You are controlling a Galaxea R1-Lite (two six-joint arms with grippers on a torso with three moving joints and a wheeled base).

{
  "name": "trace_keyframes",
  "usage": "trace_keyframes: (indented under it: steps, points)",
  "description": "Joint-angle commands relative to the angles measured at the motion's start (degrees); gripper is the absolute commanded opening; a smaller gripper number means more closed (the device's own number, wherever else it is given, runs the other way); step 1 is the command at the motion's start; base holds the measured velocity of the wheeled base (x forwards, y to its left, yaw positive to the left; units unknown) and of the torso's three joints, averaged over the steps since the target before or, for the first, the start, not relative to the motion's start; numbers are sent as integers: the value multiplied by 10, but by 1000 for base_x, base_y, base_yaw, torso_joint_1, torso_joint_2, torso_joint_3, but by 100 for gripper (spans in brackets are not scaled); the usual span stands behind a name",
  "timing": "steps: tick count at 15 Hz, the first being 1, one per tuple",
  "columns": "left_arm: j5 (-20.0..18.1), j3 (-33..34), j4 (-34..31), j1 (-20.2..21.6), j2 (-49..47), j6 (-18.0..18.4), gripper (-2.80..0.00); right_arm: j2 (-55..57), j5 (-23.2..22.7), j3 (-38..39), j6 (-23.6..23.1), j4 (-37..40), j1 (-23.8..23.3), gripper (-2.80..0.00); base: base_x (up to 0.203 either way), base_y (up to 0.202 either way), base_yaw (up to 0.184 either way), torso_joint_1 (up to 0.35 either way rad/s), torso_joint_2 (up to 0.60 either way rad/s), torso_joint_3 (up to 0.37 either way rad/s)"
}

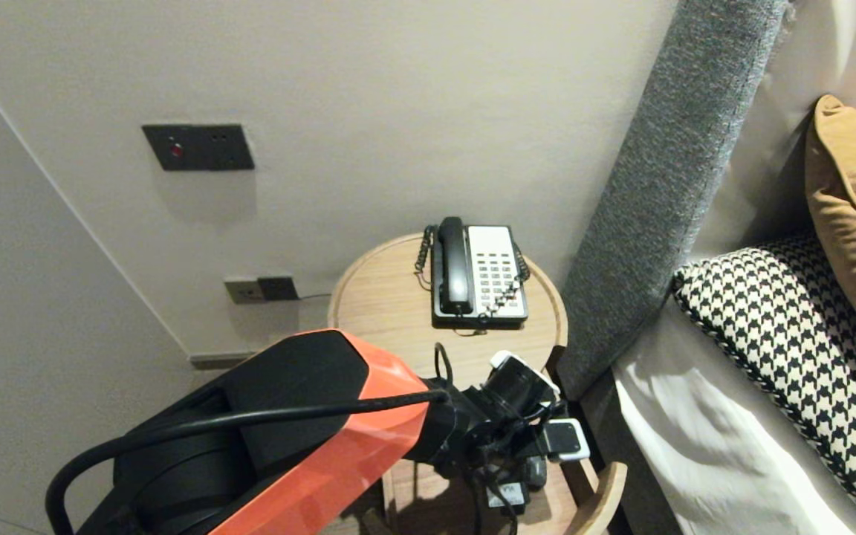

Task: Take the remote control out of the drawer one by one and place them on the table

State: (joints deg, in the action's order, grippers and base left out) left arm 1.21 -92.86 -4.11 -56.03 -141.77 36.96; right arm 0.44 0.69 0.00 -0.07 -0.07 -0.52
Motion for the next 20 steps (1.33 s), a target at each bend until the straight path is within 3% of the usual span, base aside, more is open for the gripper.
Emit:
trace_keyframes:
  steps: [1, 9, 20]
  points:
    - [0, -4, -2, 3, -8, 3, 0, 0, 0, 1, 0, 0, 0, -280, 0, 0, 0, 0, 0, 0]
    - [-2, -39, -37, 9, -32, 2, 0, 0, 0, 1, -1, 0, 0, -280, 0, 0, 0, 0, 0, 0]
    - [-2, -21, -61, 11, -32, 2, 0, 0, 0, 1, -1, 0, 0, -280, 0, 0, 0, 0, 0, 0]
